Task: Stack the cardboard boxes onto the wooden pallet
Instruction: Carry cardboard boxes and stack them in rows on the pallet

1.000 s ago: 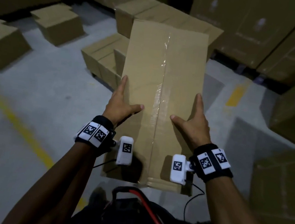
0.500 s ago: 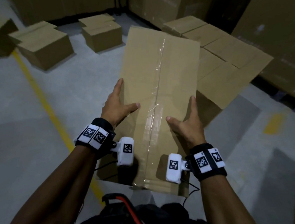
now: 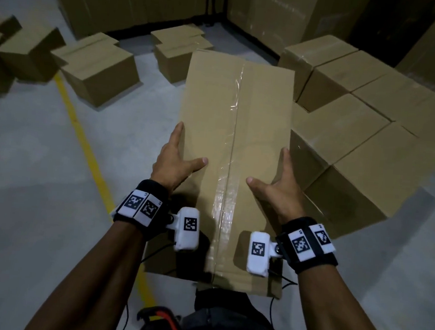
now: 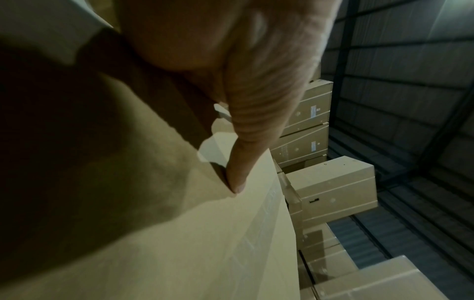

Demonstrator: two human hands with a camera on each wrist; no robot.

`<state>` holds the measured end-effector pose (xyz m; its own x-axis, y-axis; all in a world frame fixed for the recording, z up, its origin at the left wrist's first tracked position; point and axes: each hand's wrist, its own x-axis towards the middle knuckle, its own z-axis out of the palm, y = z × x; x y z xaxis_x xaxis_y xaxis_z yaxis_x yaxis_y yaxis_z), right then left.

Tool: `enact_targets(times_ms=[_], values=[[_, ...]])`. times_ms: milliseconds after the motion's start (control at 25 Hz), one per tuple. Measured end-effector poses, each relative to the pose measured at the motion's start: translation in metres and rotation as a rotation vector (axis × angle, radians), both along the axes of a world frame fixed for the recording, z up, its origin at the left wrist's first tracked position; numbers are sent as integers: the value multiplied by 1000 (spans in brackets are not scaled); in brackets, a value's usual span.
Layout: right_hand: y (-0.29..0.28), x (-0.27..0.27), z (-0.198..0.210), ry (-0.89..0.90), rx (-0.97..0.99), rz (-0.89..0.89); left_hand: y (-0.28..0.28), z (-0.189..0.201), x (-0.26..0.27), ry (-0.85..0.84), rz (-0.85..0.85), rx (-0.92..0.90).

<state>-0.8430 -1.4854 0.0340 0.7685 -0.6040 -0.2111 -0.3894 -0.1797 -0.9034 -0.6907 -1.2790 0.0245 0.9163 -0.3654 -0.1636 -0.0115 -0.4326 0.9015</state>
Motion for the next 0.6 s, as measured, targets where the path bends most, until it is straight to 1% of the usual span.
enact_targets(times_ms=[120,280,440,600], values=[[-32,68,-4,18,-17,17,-30,0,65,17,7,47],[-73,147,10,38,-42,12,-74,13,145,38,14,45],[-100,206,20,46,-51,-16,-107,16,209,48,3,24],[-120,258,16,67,-69,-60,-135,8,272,44,-50,16]])
